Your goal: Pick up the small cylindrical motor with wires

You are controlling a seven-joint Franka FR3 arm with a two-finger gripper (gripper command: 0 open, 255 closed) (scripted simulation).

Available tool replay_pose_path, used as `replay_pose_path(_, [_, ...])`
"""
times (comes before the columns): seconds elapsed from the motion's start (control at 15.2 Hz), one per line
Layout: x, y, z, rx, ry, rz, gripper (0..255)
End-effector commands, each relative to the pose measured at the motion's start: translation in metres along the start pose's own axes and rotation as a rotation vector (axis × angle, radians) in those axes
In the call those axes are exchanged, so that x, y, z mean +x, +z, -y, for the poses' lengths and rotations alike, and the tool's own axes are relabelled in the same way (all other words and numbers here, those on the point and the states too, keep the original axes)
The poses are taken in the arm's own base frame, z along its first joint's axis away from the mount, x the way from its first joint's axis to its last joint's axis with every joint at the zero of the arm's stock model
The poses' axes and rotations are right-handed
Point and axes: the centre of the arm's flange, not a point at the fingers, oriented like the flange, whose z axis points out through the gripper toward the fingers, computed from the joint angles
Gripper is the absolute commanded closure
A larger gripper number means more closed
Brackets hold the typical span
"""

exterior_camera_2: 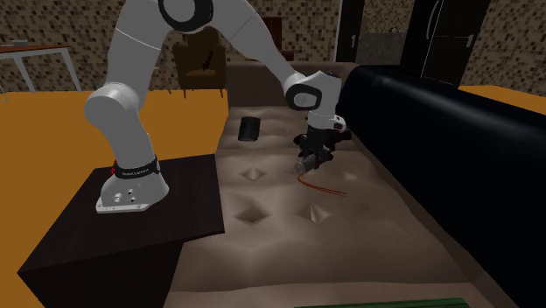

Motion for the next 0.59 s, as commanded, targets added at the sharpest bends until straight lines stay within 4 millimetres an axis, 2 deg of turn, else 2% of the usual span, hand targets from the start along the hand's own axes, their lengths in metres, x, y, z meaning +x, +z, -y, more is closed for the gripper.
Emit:
replay_pose_path(0.0, [-0.001,-0.01,0.001,0.0,0.0,0.0,255])
replay_pose_path(0.4, [-0.001,-0.041,0.005,0.0,0.0,0.0,255])
replay_pose_path(0.53, [-0.001,-0.042,0.005,0.0,0.0,0.0,255])
